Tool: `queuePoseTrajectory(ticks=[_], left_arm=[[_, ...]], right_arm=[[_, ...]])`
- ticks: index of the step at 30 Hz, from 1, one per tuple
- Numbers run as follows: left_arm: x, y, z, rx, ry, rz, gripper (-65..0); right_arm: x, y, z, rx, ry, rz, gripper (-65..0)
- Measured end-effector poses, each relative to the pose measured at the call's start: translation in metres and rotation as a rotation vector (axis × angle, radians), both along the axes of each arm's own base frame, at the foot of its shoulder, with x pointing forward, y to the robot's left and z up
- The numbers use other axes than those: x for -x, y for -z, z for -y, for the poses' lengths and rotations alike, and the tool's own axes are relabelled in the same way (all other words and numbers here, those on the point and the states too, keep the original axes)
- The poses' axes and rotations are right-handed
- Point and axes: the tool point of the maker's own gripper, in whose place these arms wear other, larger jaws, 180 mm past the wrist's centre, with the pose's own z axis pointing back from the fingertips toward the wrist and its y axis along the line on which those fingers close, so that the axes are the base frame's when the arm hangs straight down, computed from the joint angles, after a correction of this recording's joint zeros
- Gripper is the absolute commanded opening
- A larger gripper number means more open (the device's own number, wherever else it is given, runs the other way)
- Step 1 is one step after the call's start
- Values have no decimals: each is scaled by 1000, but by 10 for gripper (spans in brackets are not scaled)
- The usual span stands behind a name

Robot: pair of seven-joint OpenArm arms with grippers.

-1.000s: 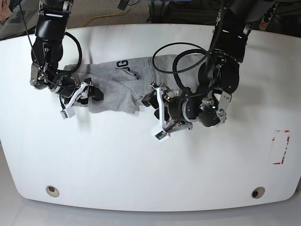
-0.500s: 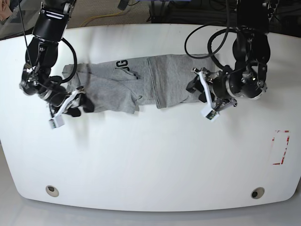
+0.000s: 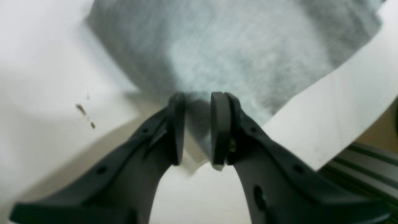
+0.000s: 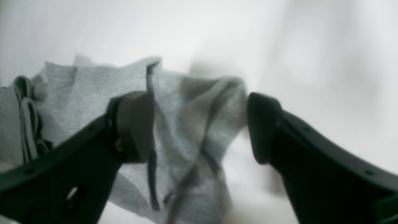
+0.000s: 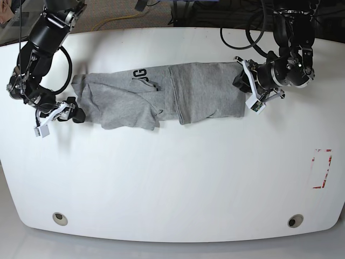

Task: Fold the T-shirt properly
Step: 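Regrasp the folded shirt ends with both grippers, then fold the shirt in half, bringing the left gripper's end onto the right gripper's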

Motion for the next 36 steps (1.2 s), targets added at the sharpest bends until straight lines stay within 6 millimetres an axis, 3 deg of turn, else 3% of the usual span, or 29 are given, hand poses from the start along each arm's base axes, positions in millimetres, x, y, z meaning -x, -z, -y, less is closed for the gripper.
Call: queuePoseTrajectory(ticks=[5,12,20,22,24,27,28,32,36], left_arm=[[-1,0,12,21,9,19,-528],[6,23,0,13,-21,-56,-528],[7,29,-1,24,-32,-76,-528],[7,29,-1,25,-32,-76,-528],[7,29,0,27,-31,-76,-526],[3,27,2,24,-24,-68,-526],[0,26,5,19,-10,-66,-526],[-12,24,32,36,68,-52,-526],[-23,24,66,87,98,-55,-526]], right_arm=[[19,19,-7,-24,5,-44,-198],[27,26,-19,-65,11,-36,-197],[41,24,-58,-83,-23,2,-216],[41,23,-68,-90,-35,6,-277],[42,24,-72,-93,-44,-3,-384],[44,27,-66,-70,-38,-23,-609],[44,27,-64,-66,-37,-23,-650],[41,21,-51,-28,-44,-18,-650],[30,-7,-25,78,-63,38,-650]])
